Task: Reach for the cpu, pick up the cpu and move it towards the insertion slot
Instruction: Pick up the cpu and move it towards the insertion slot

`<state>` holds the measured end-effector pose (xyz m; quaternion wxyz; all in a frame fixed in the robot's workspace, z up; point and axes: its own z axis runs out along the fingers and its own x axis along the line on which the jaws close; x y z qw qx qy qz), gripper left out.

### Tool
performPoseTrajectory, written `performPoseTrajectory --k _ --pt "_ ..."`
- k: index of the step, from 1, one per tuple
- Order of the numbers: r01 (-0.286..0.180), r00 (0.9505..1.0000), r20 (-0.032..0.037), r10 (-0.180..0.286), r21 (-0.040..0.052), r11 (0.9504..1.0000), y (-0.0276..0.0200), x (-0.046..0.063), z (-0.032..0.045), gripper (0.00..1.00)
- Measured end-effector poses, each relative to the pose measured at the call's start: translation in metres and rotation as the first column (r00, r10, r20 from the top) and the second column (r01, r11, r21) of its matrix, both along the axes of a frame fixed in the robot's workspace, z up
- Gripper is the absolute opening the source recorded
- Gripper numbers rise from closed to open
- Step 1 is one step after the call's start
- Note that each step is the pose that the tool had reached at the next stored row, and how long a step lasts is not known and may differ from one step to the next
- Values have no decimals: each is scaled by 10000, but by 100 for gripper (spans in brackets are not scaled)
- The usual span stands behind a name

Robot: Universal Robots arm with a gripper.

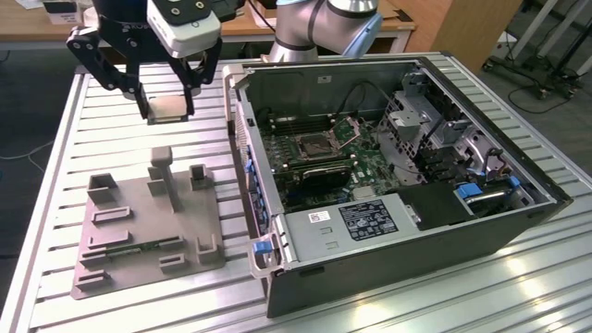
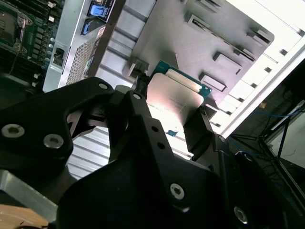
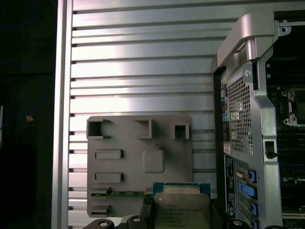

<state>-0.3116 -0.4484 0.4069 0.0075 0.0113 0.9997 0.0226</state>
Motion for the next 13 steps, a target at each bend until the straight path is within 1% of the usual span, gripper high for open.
performPoseTrajectory --k 13 --pt "0 10000 0 0 1 10000 0 43 -4 54"
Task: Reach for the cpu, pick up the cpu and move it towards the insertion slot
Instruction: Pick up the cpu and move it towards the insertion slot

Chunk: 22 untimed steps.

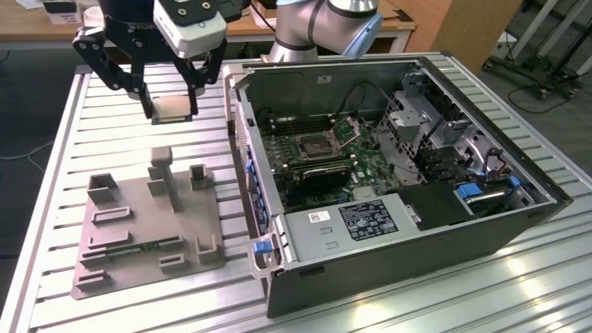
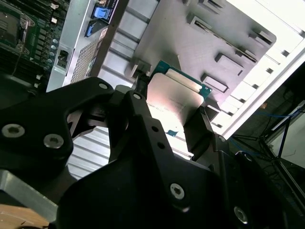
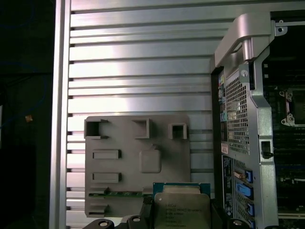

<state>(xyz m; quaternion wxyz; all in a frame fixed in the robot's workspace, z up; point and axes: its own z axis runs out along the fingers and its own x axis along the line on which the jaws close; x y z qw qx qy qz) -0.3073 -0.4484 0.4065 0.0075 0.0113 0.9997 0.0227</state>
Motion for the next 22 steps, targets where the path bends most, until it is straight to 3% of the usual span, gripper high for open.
performPoseTrajectory --k 22 --pt "1 10000 1 -1 0 10000 0 72 -7 54"
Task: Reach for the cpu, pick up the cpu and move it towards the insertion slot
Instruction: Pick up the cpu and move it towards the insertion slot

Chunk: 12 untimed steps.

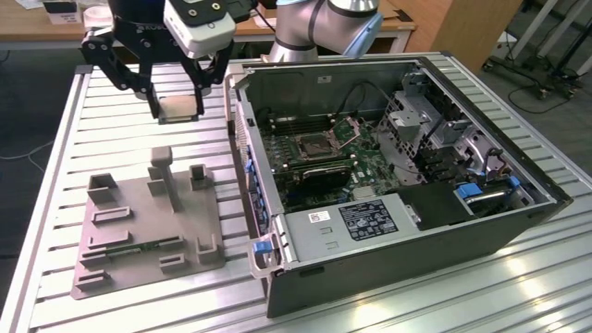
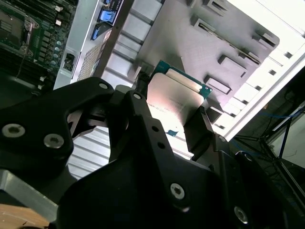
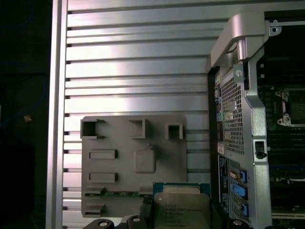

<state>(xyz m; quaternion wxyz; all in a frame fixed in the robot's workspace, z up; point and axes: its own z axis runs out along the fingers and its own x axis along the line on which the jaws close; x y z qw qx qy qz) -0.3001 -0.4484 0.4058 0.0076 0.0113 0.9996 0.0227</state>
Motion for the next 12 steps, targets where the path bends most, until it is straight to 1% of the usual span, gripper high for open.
performPoseTrajectory --k 12 --pt "-1 10000 -1 1 0 10000 0 39 -6 54"
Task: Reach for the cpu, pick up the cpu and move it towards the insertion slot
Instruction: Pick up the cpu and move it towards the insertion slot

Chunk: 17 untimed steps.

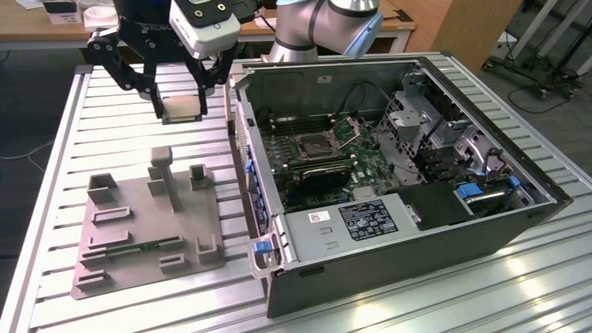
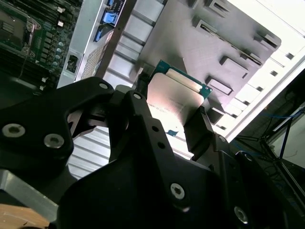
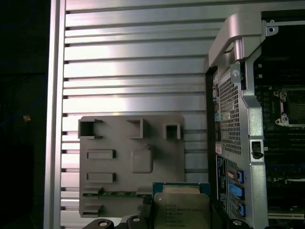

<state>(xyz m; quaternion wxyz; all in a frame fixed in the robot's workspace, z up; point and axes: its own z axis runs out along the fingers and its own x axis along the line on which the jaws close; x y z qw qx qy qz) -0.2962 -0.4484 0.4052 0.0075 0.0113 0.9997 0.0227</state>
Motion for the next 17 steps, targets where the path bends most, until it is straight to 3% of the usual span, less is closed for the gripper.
performPoseTrajectory --k 17 --pt "0 10000 0 0 0 10000 0 39 -9 54"
